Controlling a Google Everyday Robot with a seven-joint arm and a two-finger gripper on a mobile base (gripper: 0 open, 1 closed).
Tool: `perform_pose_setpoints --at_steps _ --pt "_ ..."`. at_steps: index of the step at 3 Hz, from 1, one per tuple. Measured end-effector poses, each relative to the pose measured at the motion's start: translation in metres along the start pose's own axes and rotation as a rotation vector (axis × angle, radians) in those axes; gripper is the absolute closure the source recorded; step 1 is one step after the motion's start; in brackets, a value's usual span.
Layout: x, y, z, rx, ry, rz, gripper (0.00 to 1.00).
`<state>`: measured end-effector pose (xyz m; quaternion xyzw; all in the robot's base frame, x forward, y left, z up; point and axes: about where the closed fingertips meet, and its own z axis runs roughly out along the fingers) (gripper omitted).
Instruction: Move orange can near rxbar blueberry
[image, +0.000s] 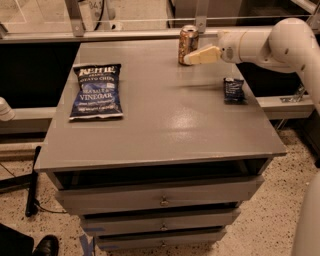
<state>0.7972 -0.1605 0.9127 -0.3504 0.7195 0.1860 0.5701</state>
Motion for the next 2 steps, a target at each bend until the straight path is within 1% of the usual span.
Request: perform_pose_setpoints --at_steps 1,2 --pt "-0.003 -0.013 0.026 -0.020 -0.053 0.013 0.00" --pt "-0.006 -0.019 0.046 -0.045 -0.082 0.023 0.00"
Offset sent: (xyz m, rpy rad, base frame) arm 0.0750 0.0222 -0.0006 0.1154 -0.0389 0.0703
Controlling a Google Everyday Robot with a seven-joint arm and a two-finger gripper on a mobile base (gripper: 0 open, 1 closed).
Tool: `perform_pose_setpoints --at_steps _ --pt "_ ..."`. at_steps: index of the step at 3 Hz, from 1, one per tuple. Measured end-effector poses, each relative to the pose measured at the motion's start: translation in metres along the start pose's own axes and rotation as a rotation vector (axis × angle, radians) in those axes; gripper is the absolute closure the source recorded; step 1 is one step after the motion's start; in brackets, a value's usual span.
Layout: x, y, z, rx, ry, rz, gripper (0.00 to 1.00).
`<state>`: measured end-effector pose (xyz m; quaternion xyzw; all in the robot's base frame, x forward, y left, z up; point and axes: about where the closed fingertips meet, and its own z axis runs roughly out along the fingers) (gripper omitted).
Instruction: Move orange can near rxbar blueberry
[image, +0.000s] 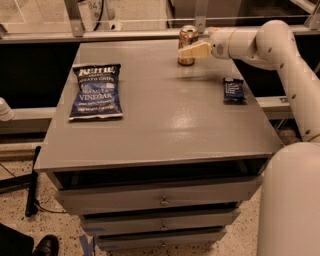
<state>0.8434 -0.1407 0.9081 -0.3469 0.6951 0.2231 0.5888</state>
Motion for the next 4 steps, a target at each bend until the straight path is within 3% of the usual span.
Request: perform_pose_setpoints --at_steps 1,2,4 --pt "0.002 -0.003 0.016 -0.014 -0.010 0.011 0.17" --pt "0.004 -0.008 0.021 -0.015 -0.018 0.014 0.41" --pt "0.004 -0.026 -0.005 0.032 -0.010 0.003 0.87"
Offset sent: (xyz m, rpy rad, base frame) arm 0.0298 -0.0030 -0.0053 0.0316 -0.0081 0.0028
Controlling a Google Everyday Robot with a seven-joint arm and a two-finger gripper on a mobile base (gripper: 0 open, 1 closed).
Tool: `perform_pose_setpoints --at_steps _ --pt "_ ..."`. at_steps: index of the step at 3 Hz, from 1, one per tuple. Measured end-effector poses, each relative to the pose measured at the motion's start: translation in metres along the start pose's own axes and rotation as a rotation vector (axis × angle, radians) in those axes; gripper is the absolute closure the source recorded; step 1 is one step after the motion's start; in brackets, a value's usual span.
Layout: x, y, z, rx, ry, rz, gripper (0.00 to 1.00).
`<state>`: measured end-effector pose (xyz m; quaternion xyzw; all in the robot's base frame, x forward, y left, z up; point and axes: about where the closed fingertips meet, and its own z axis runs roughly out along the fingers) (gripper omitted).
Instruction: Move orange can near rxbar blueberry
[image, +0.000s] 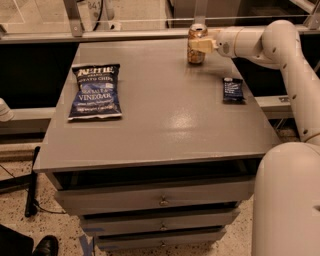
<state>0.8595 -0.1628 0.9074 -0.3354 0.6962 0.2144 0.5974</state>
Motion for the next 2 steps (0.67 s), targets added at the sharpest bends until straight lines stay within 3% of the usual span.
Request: perform_pose_setpoints --at_steps 1,2 --pt "0.007 -0.018 -0.035 0.060 0.024 -0.005 1.00" --pt "0.026 -0.038 -0.067 0.125 0.043 0.006 1.00"
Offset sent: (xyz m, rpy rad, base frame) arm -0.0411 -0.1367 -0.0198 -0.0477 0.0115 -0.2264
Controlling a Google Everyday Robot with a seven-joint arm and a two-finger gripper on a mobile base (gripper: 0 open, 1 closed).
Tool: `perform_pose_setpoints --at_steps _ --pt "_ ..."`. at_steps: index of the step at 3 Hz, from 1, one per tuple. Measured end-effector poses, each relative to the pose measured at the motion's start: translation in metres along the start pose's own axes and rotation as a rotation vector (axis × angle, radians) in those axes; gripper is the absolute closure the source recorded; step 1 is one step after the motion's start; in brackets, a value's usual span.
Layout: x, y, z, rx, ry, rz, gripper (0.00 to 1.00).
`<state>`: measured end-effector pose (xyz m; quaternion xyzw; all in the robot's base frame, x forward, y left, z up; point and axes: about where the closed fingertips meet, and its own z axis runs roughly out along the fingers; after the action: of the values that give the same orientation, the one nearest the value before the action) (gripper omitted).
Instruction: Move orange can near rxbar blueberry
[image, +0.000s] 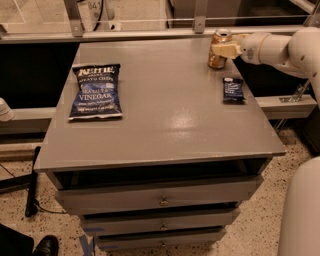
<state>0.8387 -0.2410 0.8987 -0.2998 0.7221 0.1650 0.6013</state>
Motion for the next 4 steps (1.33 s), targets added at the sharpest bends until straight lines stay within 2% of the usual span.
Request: perform_pose_setpoints --at_steps 1,2,3,4 --pt "0.013 -0.017 -0.019 0.048 0.007 0.009 1.00" --pt "0.015 -0.020 -0.022 0.056 0.007 0.010 1.00" --pt "0.014 -0.020 -0.022 0.056 0.007 0.010 1.00" --pt "0.003 -0.023 -0.049 0.085 0.024 0.050 1.00"
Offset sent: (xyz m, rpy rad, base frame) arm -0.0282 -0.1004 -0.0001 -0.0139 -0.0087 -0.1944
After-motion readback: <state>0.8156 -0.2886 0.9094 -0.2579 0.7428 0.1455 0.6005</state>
